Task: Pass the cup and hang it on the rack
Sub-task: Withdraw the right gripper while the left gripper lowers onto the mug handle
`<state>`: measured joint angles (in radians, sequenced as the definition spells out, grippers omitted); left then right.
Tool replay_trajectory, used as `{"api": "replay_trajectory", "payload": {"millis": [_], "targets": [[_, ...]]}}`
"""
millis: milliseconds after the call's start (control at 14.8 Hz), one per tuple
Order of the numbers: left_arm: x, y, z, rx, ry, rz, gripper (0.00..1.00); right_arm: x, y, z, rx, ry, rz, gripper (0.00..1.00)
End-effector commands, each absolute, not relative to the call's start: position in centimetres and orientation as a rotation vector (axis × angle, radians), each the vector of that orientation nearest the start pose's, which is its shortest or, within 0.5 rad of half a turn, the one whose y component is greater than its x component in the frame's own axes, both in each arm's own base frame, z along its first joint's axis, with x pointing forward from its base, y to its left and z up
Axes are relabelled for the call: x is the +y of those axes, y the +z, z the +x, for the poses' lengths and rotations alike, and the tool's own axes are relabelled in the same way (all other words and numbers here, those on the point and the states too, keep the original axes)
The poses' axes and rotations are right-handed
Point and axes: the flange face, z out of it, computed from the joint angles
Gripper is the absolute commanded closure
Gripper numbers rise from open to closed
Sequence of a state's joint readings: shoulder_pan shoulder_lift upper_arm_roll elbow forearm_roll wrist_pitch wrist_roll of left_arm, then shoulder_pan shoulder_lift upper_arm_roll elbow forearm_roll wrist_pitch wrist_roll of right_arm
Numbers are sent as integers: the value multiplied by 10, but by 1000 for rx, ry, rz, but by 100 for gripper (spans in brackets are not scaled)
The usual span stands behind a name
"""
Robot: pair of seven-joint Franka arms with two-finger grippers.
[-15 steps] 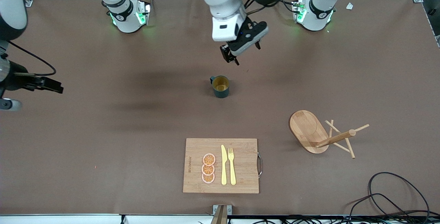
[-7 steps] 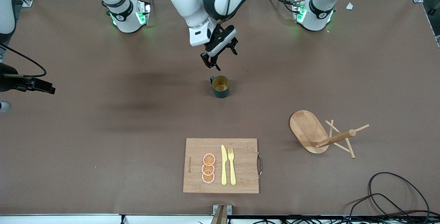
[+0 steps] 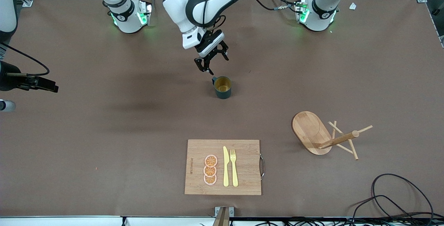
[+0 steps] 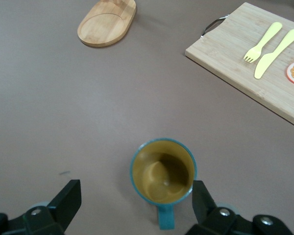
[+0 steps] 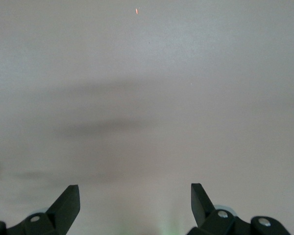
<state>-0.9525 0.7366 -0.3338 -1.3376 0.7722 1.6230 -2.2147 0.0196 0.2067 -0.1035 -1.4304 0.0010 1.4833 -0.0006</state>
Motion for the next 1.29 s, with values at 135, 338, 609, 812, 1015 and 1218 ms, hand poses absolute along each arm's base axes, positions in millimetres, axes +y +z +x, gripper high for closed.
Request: {"api": "replay_trajectory", "payload": {"millis": [135, 338, 609, 812, 1015, 1218], "targets": [[-645, 245, 305, -1024, -930, -2523, 0, -46, 569, 599, 143, 247, -3130, 0], [-655, 215, 297, -997, -993, -2523, 0, -44, 574, 598, 141, 232, -3130, 0], [-660, 175, 279, -906, -1134, -2469, 0, -49, 588, 586, 157, 201, -3127, 0], [-657, 145, 278, -899, -1178, -2453, 0, -51, 596, 574, 162, 189, -3124, 0], [-659, 137, 278, -883, -1221, -2462, 0, -51, 607, 557, 160, 184, -3120, 0], [-656, 126, 283, -873, -1223, -2470, 0, -52, 620, 531, 161, 150, -3114, 0]]}}
